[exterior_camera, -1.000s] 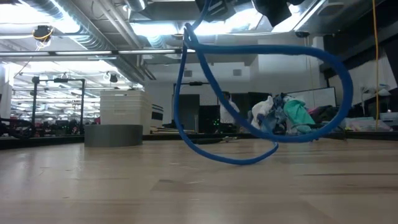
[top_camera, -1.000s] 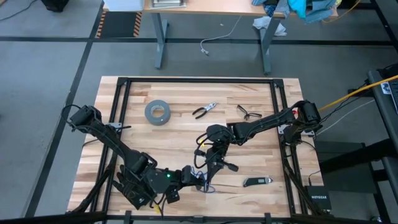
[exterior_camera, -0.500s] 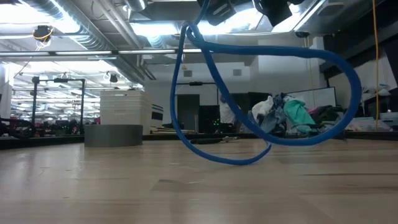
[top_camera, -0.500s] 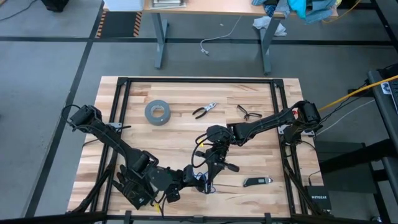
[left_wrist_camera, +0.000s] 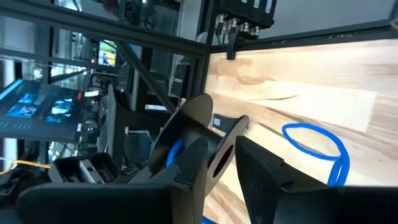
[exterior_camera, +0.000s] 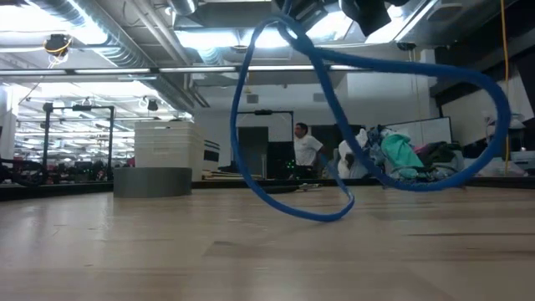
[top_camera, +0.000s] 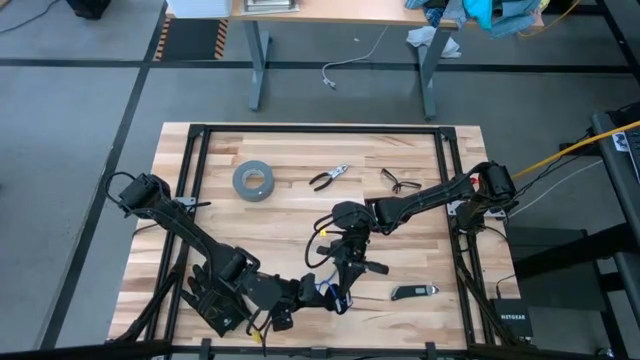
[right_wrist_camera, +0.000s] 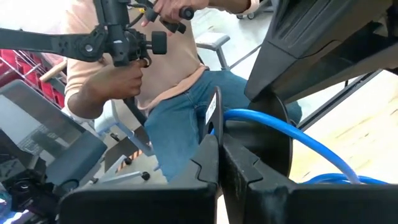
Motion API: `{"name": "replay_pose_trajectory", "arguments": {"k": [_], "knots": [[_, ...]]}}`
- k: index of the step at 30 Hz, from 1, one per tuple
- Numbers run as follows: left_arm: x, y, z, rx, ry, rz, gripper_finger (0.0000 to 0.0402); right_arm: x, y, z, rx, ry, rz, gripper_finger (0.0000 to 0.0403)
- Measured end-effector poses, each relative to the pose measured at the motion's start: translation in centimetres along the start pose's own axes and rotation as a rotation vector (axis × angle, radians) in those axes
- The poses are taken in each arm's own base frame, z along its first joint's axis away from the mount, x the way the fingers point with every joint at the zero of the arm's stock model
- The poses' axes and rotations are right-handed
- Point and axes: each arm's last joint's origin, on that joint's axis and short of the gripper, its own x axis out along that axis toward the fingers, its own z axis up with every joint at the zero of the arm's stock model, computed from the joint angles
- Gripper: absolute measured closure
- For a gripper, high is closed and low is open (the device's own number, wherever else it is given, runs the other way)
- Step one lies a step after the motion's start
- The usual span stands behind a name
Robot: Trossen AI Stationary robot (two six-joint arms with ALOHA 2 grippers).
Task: Coil cords
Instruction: Coil the blue wire cable onto the black spool
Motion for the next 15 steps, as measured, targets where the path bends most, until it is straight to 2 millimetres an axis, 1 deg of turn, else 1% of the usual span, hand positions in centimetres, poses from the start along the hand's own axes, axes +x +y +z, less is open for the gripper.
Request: {"name": "replay_pose_trajectory", "arguments": {"k": [11, 15], "knots": [[0.08, 0.23, -0.30, -0.004, 0.069, 0.042, 0.0352, -0.05, 0.04, 0.00, 0.026, 0.002, 0.013, 0.0399], [-0.08, 0.12, 0.02, -0.075, 0.070, 0.051, 0.0348, -0.05, 0.02, -0.01, 0.015, 0.002, 0.004, 0.0399]]}}
